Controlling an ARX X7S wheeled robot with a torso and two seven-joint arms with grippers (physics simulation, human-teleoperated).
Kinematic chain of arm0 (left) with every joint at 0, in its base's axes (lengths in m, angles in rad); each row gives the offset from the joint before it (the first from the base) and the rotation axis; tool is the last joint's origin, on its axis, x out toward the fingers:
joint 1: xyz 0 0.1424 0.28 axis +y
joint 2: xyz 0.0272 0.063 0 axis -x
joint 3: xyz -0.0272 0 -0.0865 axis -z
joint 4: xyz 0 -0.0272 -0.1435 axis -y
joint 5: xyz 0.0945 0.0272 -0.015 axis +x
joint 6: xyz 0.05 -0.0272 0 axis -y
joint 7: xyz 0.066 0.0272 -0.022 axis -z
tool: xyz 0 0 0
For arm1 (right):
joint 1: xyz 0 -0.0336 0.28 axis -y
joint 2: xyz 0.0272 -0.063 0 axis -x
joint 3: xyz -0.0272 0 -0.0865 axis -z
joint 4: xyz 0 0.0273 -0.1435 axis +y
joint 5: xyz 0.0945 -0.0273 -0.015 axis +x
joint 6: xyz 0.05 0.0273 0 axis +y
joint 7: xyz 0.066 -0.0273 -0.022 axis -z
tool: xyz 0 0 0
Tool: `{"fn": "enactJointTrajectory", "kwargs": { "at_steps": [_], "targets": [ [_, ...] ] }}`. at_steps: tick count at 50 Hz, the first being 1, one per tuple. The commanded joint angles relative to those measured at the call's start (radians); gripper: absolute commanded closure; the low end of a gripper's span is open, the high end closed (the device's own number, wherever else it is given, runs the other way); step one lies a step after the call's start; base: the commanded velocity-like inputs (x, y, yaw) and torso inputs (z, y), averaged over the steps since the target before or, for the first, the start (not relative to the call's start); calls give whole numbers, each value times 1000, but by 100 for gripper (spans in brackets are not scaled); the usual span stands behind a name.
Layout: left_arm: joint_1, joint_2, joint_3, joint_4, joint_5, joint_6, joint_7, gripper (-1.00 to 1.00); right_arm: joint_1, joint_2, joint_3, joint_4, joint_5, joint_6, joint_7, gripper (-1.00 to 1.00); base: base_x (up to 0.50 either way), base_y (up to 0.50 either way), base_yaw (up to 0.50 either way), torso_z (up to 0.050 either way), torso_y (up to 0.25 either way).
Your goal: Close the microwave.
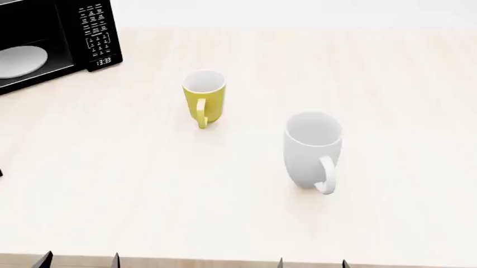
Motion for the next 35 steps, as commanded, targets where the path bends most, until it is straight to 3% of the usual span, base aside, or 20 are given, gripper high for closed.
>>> {"fn": "enactJointTrajectory", "kwargs": {
  "at_steps": [1, 21, 24, 27, 30, 35],
  "targets": [
    [0, -10, 11, 0, -10, 0, -11, -100, 0, 9, -13, 0, 9, 0, 13, -100, 0, 0, 0, 0, 0],
    [-5, -59, 64, 5, -51, 5, -85, -100, -1, 60, -64, -30, 60, 1, 75, -100, 0, 0, 0, 0, 0],
    [9, -66, 60, 74, -12, 64, -131, -100, -16, 63, -51, -110, 55, -76, 102, -100, 0, 0, 0, 0, 0],
    [54, -81, 39, 298, 35, 183, -180, -100, -55, 53, 6, -302, 168, -311, 101, -100, 0, 0, 0, 0, 0],
    [71, -89, 15, 430, 59, 237, -212, -100, -83, 58, 24, -398, 102, -479, 109, -100, 0, 0, 0, 0, 0],
    [85, -98, -53, 619, 58, 280, -261, -100, -93, 60, 46, -461, 72, -571, 137, -100, 0, 0, 0, 0, 0]
  ]
}}
